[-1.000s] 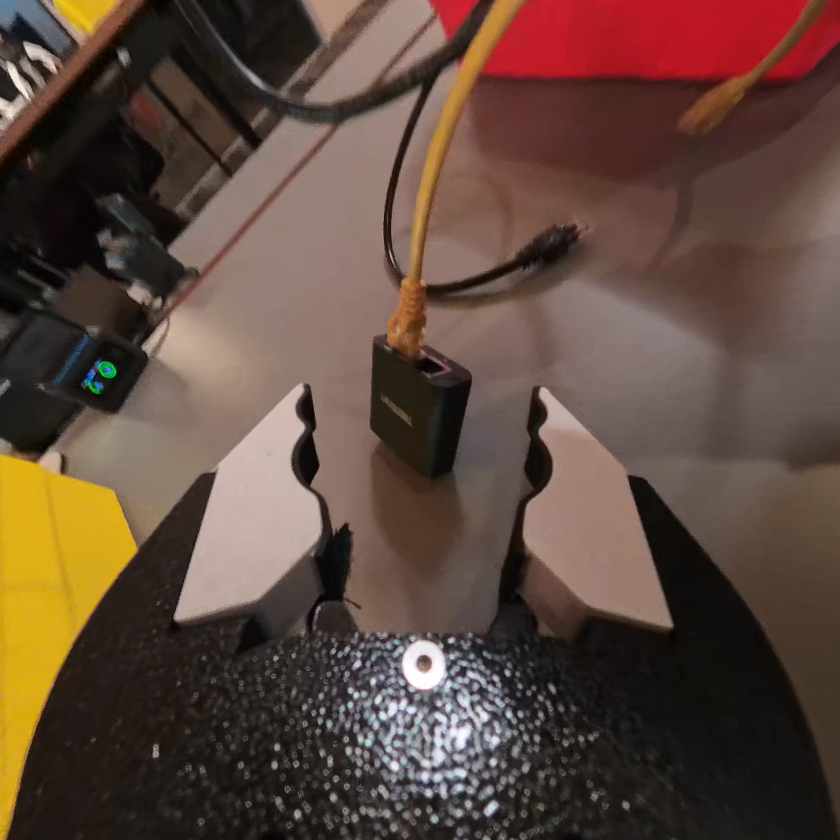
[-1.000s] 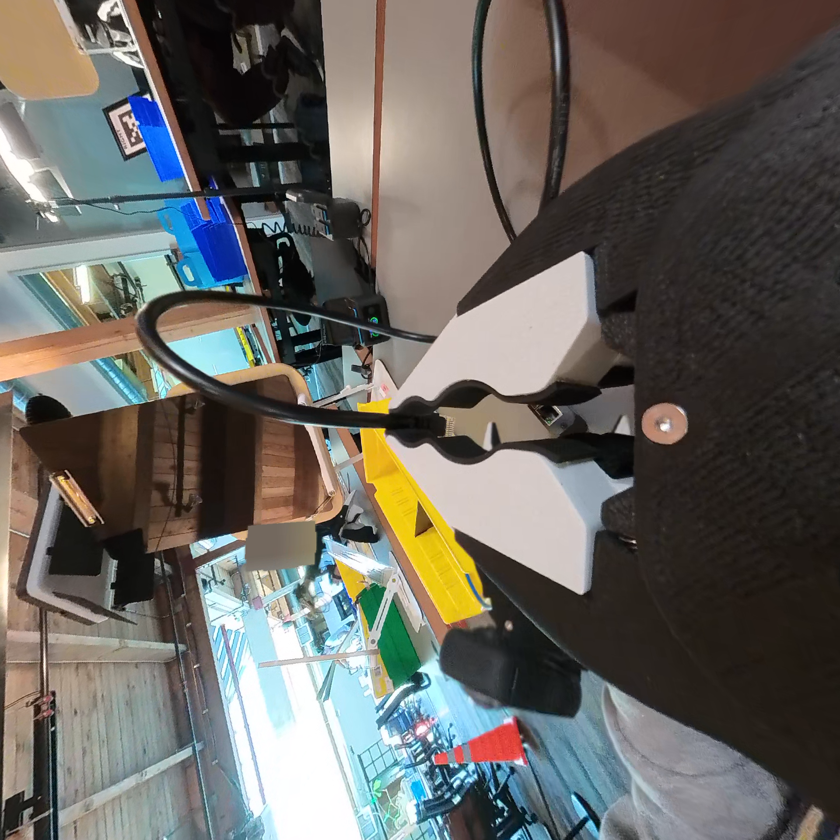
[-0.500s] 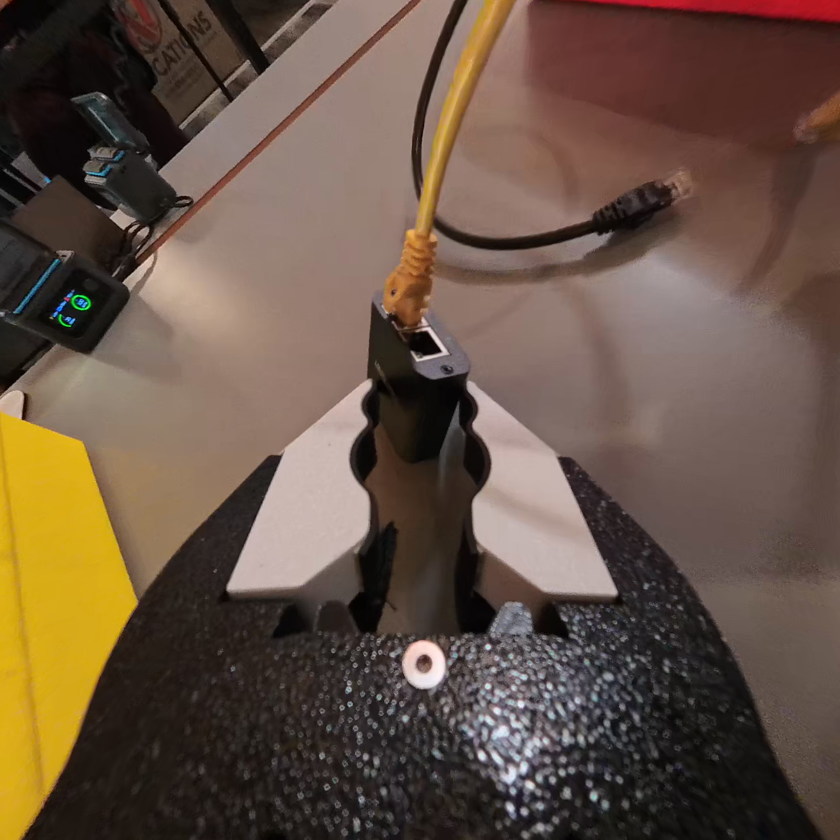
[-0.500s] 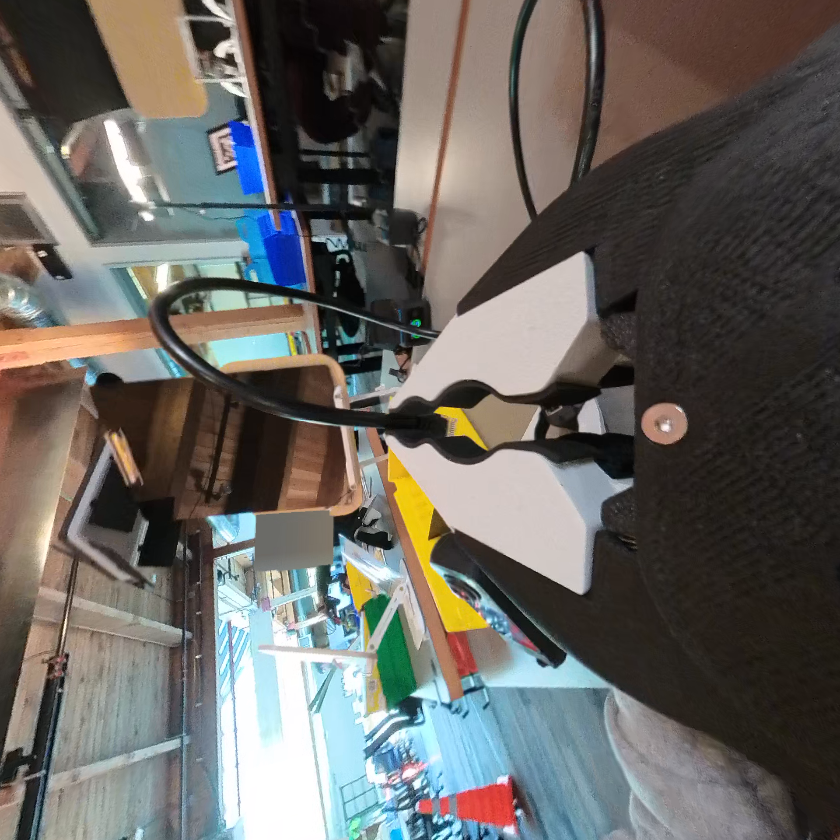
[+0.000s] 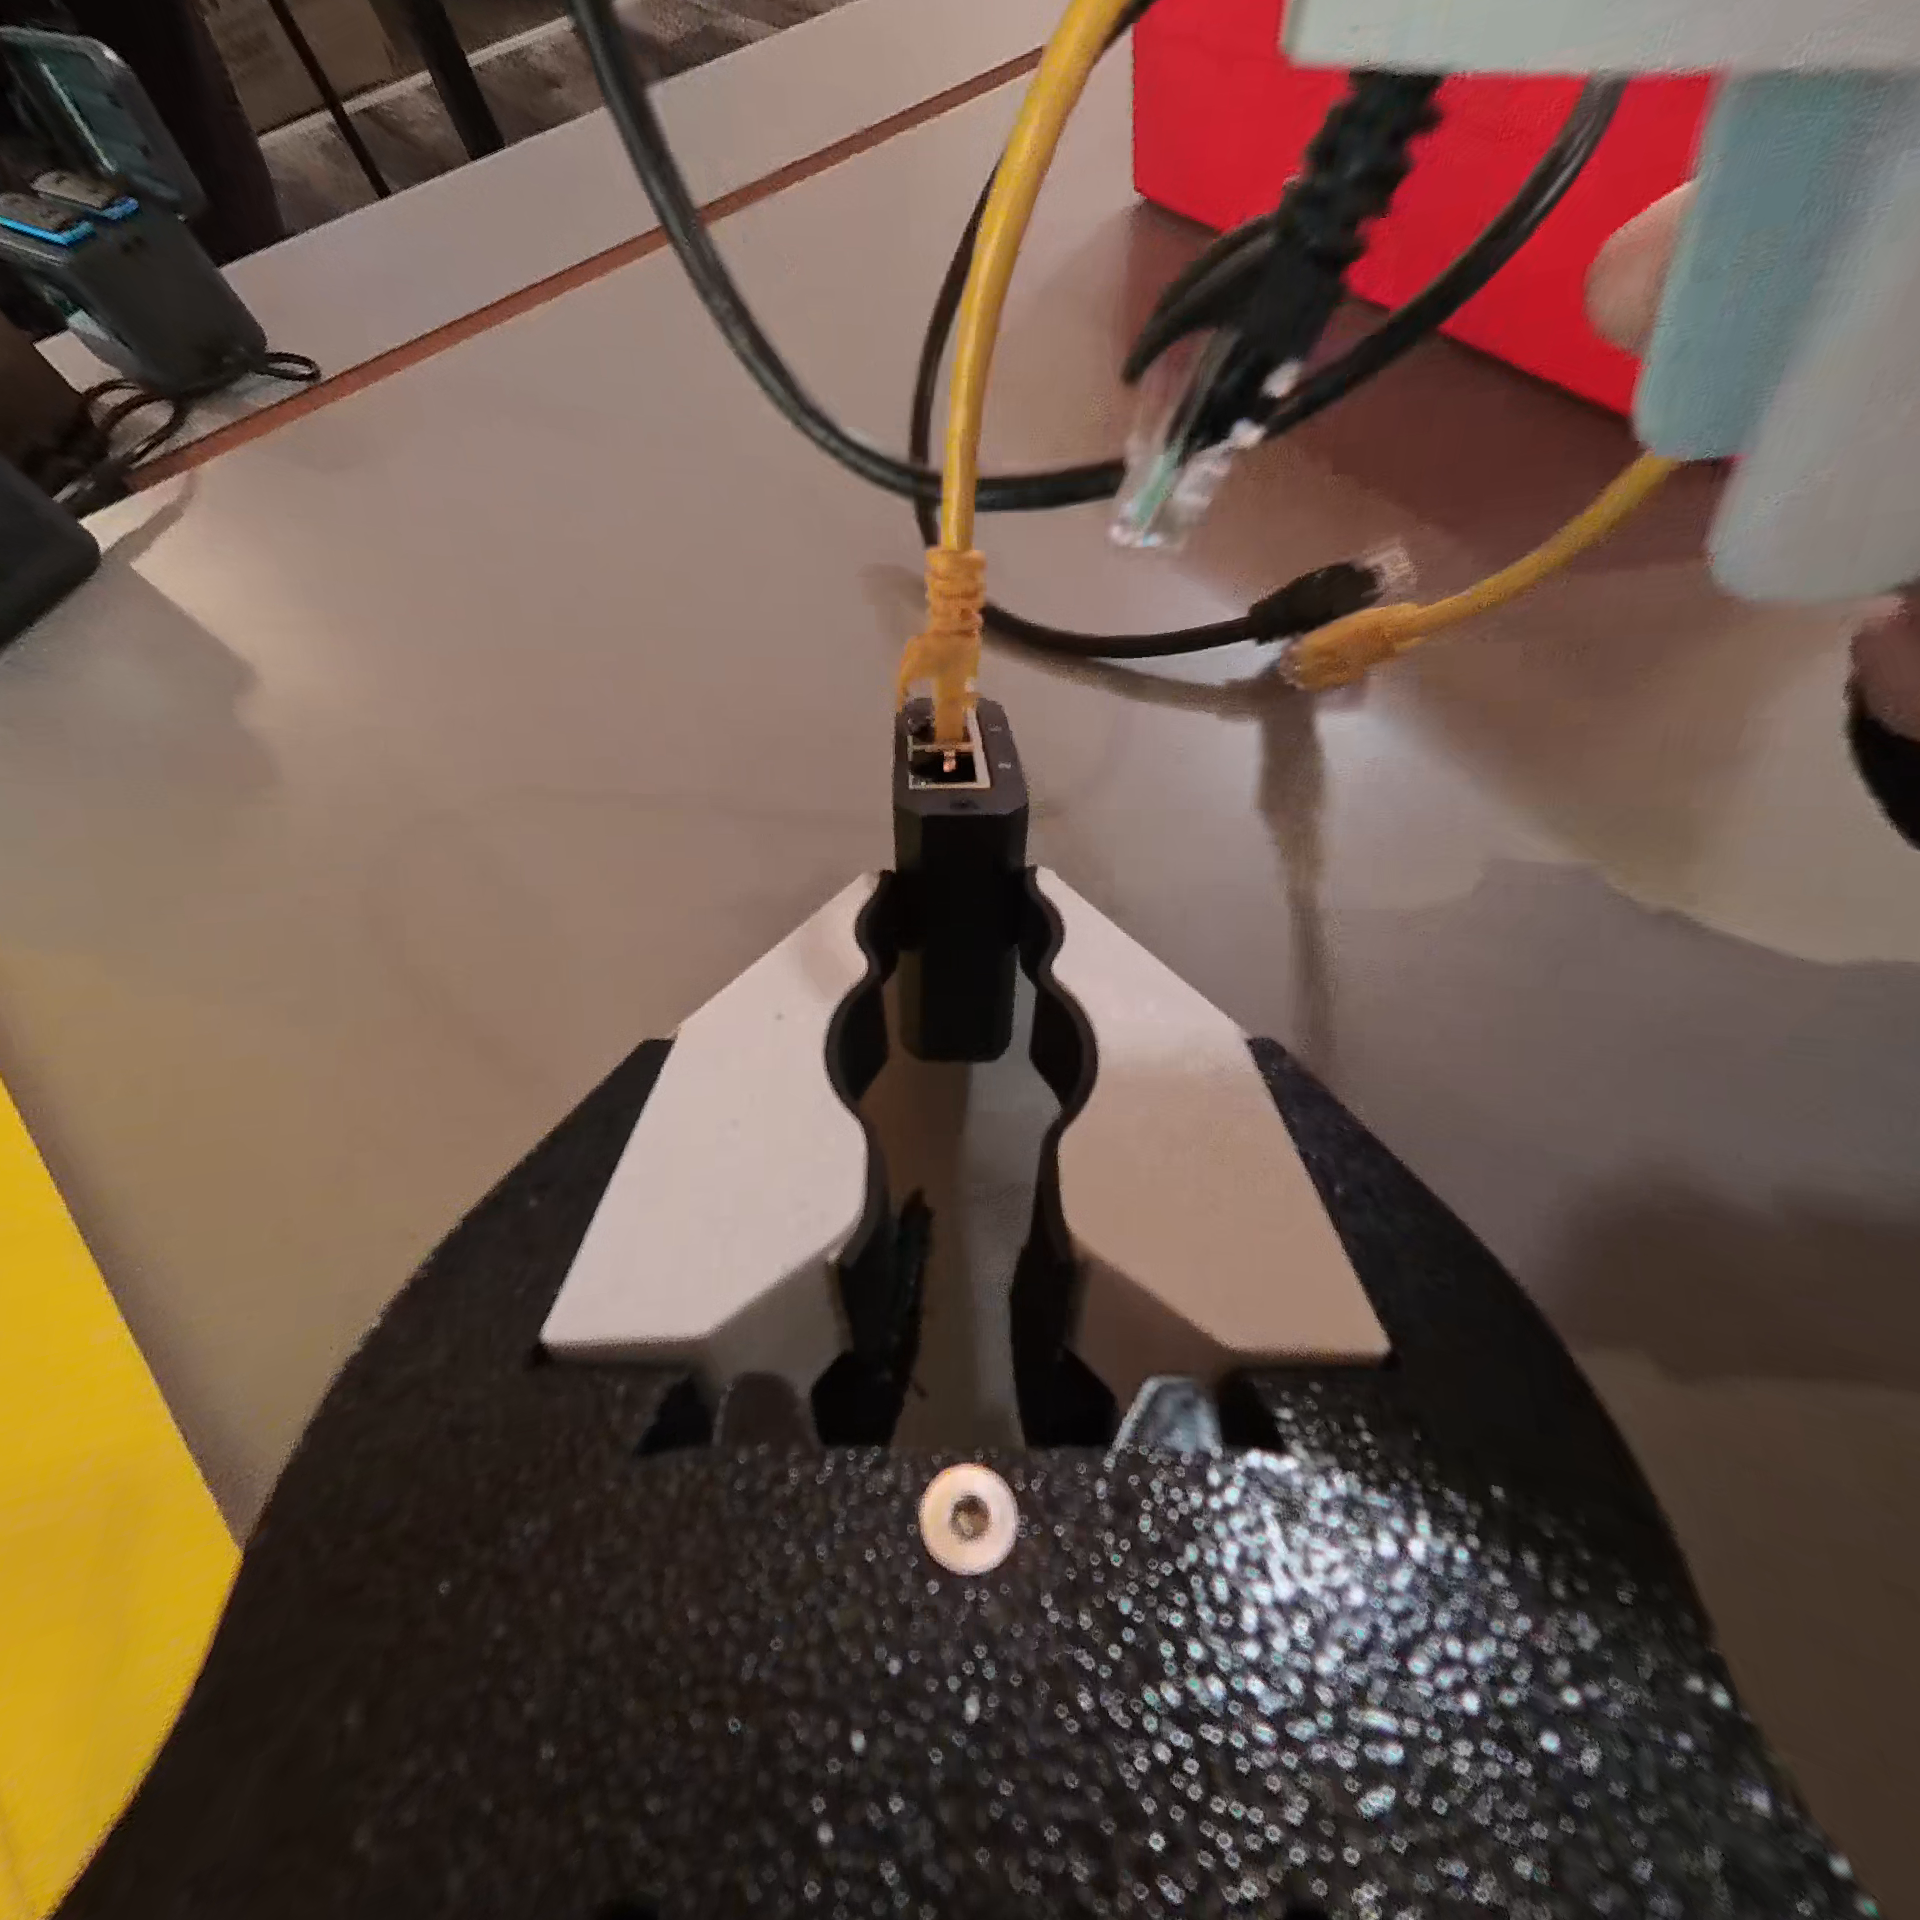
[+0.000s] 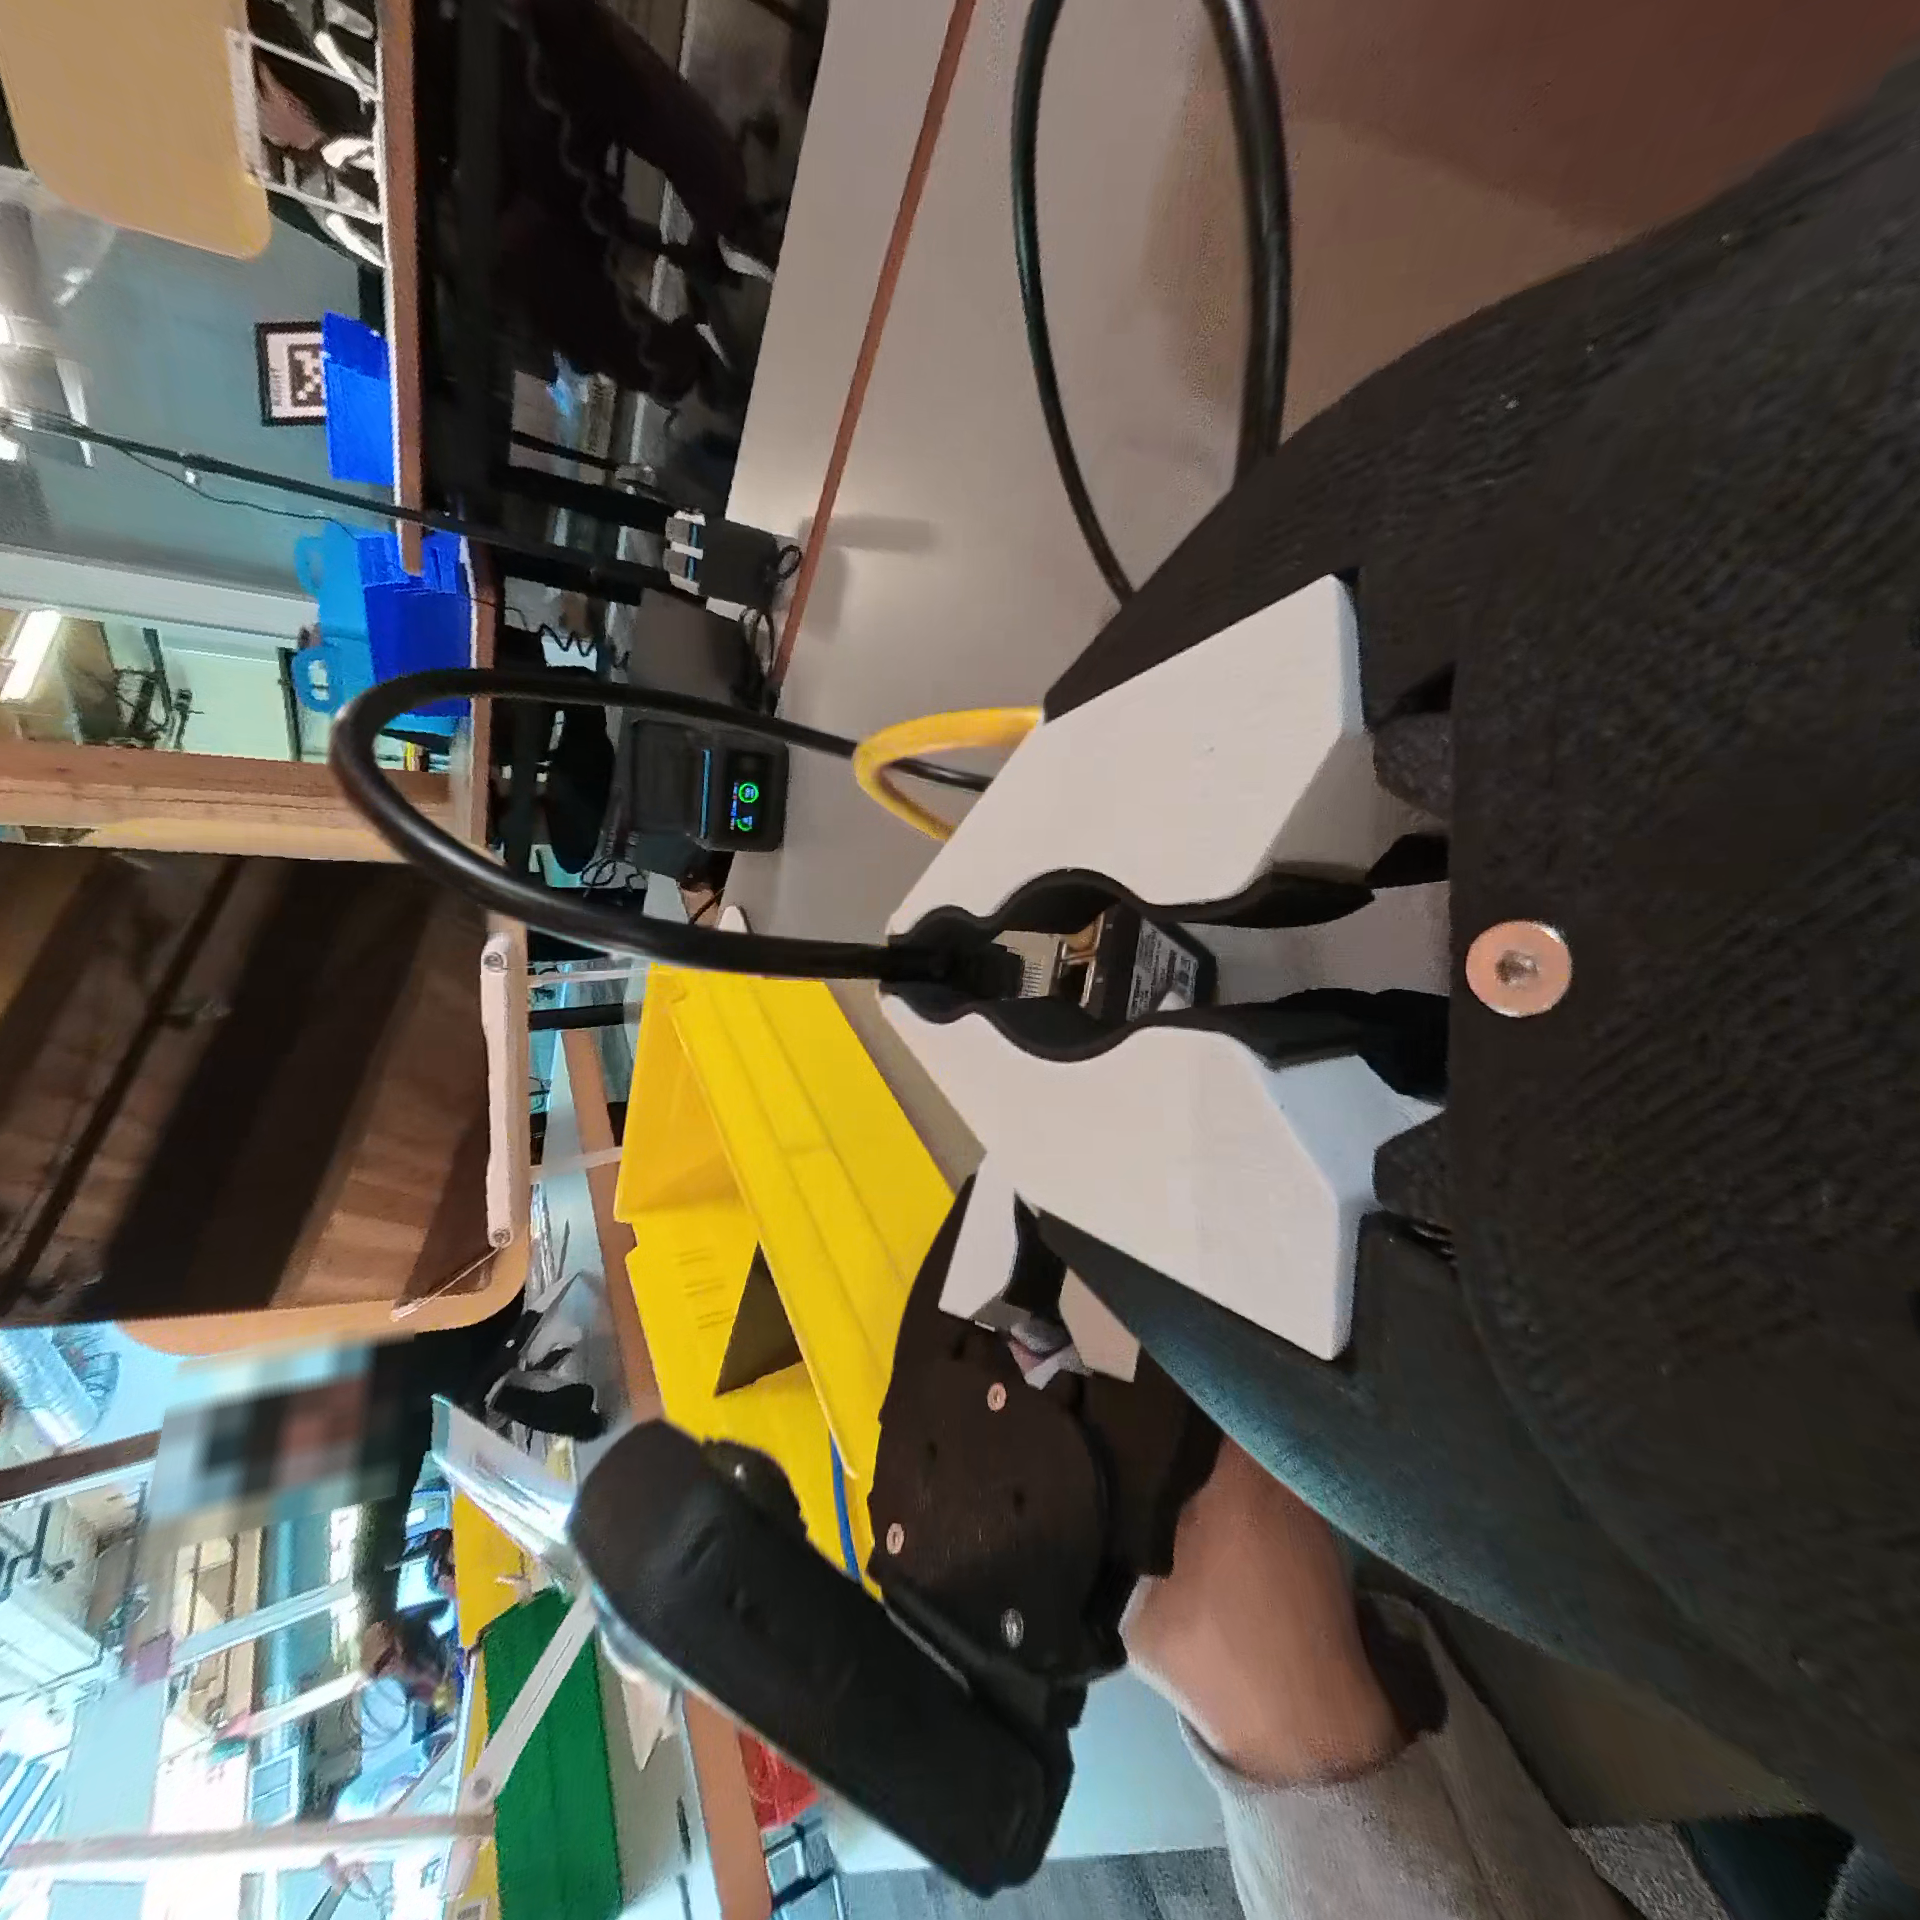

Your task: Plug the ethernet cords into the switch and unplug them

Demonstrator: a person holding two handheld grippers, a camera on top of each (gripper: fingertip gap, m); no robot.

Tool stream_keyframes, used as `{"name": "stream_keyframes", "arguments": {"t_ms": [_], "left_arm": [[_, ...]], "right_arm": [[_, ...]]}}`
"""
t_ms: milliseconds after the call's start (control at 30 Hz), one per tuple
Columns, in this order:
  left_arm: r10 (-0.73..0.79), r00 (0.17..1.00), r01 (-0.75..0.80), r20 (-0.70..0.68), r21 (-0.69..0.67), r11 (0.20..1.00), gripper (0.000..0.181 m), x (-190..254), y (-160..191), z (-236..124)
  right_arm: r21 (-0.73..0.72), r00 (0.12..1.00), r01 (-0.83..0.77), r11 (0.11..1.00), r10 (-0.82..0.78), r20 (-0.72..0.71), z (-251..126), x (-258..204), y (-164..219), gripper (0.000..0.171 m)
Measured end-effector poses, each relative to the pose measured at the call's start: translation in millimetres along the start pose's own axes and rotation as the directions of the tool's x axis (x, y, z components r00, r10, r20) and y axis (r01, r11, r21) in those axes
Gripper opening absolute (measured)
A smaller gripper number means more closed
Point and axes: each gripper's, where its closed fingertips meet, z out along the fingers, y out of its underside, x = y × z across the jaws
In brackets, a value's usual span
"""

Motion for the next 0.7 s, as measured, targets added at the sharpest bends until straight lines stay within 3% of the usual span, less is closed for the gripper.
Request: {"name": "stream_keyframes", "arguments": {"t_ms": [267, 500, 600, 700], "left_arm": [[0.074, 0.997, -0.074, 0.004, 0.063, 0.995, 0.021, 5, -2, -6], [0.059, 0.997, -0.055, -0.045, 0.076, 0.996, 0.021, 5, 4, -12], [0.143, 0.989, -0.140, -0.034, 0.080, 0.987, 0.021, 11, 5, -14], [0.134, 0.990, -0.131, -0.040, 0.080, 0.988, 0.021, 11, 6, -15]], "right_arm": [[-0.143, 0.983, -0.162, 0.976, 0.172, 0.062, 17, 7, 26, 0.002], [-0.171, 0.923, -0.340, 0.925, 0.363, 0.129, 24, 5, 35, 0.002], [-0.171, 0.913, -0.359, 0.917, 0.384, 0.140, 27, 0, 42, 0.002], [-0.182, 0.932, -0.309, 0.933, 0.336, 0.136, 27, -3, 41, 0.002]]}}
